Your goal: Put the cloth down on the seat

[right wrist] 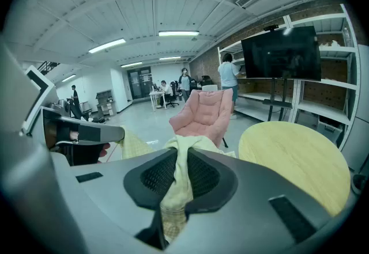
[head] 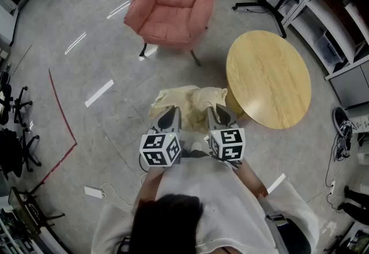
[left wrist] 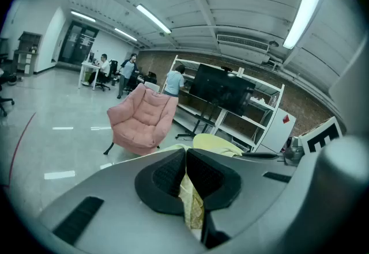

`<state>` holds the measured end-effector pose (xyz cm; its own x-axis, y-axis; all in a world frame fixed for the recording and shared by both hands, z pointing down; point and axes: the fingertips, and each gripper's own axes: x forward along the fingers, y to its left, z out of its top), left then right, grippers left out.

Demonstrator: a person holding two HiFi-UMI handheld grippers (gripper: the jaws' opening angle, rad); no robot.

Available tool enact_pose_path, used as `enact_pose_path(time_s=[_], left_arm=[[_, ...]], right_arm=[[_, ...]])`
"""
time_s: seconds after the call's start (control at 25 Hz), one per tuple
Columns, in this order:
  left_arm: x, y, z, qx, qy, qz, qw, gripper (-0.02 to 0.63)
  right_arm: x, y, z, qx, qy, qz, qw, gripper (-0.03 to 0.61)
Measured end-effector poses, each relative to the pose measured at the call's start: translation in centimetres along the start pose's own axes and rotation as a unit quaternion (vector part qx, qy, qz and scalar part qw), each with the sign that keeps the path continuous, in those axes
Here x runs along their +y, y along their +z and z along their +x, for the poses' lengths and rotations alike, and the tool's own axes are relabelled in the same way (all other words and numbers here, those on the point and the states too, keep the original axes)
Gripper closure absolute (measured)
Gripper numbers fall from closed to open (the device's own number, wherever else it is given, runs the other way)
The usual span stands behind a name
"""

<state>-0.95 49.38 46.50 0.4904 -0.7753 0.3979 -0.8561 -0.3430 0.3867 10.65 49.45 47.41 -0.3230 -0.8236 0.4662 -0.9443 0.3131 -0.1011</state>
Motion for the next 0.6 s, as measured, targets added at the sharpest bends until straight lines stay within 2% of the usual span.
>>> enact_pose_path(time_s=[0.24, 0.6], left_arm=[[-0.2, -0.2, 0.0, 0.006, -0.004, 0.022, 0.9997, 0.581], [0.3, 0.2, 0.1, 0.002, -0.020, 0.012, 0.9997, 0.580]], right_arm=[[0.4, -0.5, 0.2, 0.006, -0.005, 0.004, 1.000, 0.511], [1.8, -0.7, 0.7, 0.007, 0.016, 0.011, 1.000, 0.511]])
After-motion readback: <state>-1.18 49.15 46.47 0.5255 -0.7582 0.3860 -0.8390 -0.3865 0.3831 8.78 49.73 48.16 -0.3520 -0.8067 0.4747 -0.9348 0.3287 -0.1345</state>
